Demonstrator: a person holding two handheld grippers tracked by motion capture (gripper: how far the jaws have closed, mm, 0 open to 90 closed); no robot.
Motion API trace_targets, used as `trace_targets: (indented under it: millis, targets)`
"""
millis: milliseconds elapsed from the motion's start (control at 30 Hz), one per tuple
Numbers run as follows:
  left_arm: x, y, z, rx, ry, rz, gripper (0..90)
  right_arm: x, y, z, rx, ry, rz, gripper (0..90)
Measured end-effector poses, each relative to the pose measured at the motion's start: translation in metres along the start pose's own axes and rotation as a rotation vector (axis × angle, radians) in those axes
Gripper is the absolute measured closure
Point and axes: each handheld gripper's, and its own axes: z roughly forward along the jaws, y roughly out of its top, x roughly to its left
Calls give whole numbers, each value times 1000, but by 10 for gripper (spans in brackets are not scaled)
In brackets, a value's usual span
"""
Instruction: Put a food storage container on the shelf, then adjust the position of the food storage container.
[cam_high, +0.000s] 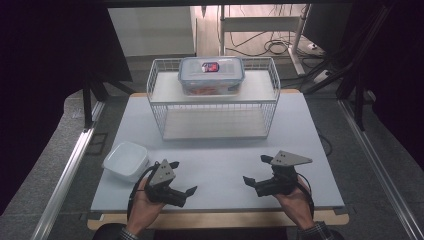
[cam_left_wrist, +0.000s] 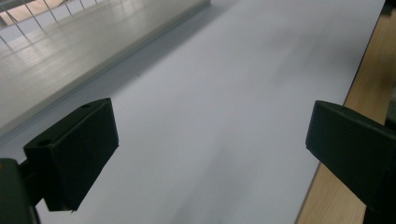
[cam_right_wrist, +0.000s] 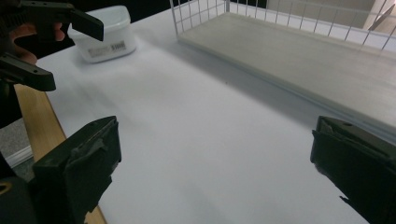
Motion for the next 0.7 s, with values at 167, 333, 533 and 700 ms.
trace_targets:
  millis: [167,333,533,700]
  targets:
    - [-6,-15,11,72,-27,7,19,0,-21,1,70,-26,-8,31]
    - [-5,-17,17,102,-31,3,18,-7,-29,4,107,-44,3,41]
    - [4,-11,7,88,-7,-61,14,-9,-30,5,114,-55,3,45]
    - [18,-5,-14,42,64,-77,91,-9,-31,7,114,-52,10,48]
